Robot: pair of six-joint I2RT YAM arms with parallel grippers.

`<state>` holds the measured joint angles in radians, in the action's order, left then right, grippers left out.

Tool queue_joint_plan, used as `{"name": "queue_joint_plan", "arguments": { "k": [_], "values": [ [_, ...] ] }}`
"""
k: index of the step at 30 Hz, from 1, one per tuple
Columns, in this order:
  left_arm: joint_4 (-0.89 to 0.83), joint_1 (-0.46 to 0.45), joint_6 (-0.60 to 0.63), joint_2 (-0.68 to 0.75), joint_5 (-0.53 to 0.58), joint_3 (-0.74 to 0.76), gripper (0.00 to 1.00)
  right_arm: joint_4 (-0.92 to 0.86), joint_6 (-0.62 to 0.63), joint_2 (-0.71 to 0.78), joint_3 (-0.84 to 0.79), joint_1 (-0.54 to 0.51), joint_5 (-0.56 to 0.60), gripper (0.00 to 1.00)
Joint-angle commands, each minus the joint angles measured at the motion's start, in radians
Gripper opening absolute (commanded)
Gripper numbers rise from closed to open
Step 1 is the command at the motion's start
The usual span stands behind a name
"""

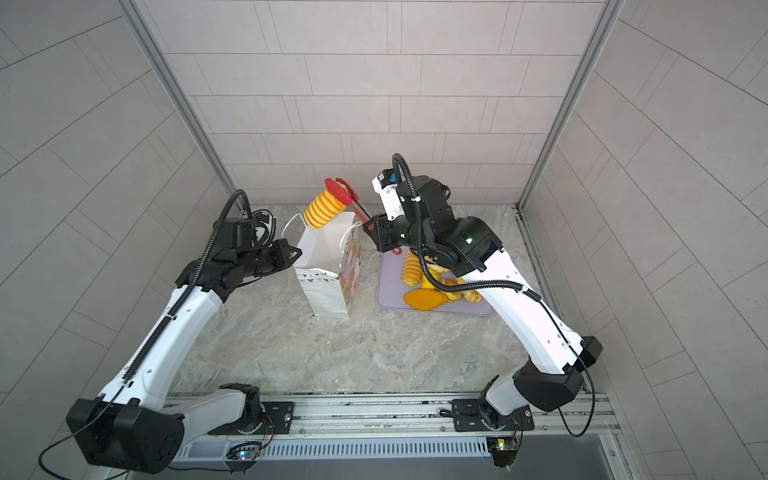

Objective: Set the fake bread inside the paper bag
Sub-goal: 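Lift the gripped yellow bread with the tongs toward the bag, then lower the bread into the bag and open the tongs with the right gripper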

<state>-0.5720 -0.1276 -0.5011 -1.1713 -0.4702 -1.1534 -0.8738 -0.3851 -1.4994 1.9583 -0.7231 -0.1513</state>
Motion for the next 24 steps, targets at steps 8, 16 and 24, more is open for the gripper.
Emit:
{"name": "queue_joint_plan", "arguments": {
  "k": [8,16,24],
  "values": [
    [0.017,-0.005,-0.004,0.022,0.001,0.016,0.03,-0.125,0.118,-0.068,0.111,-0.083,0.226,0.27],
    [0.017,-0.005,-0.005,0.022,-0.001,0.017,0.03,-0.157,0.137,-0.116,0.137,-0.107,0.236,0.29],
    [0.016,-0.005,-0.006,0.027,-0.001,0.018,0.03,-0.147,0.137,-0.139,0.138,-0.11,0.22,0.31]
  ]
}}
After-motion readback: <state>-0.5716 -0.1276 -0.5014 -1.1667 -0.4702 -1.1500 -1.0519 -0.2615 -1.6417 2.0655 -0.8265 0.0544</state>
